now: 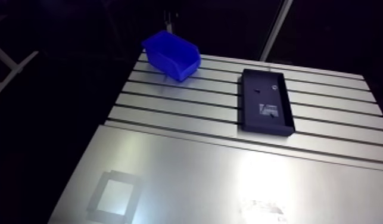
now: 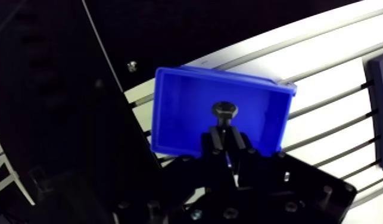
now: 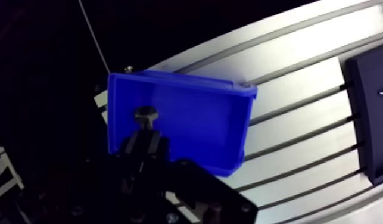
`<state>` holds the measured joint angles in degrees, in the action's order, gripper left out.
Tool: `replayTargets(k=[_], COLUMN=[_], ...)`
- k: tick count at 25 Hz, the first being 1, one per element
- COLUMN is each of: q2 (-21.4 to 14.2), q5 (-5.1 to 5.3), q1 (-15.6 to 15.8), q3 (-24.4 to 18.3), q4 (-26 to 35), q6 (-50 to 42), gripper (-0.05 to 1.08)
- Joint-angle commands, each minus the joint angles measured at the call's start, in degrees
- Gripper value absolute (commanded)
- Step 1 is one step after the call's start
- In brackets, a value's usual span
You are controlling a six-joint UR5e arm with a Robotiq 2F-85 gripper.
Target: Pick up the M10 bolt from the tray and put it into the blue bin.
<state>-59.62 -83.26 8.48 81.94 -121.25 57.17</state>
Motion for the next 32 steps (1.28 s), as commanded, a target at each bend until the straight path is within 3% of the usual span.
replayTargets(k=[1,4,10,17,32], q2=[1.3,2.1,2.8,3.5,6.4], q5=[0.16,-0.02,-1.60,-1.51,-2.39], q1=[0.7,0.7,0.7,1.4,2.3], q3=[0.0,-0.3,-0.7,-1.0,-1.4], q4=[0.1,0.1,0.1,0.5,0.8], q6=[-0.2,-0.2,-0.3,-0.3,-0.3], gripper=[1.08,1.08,1.08,1.08,1.08])
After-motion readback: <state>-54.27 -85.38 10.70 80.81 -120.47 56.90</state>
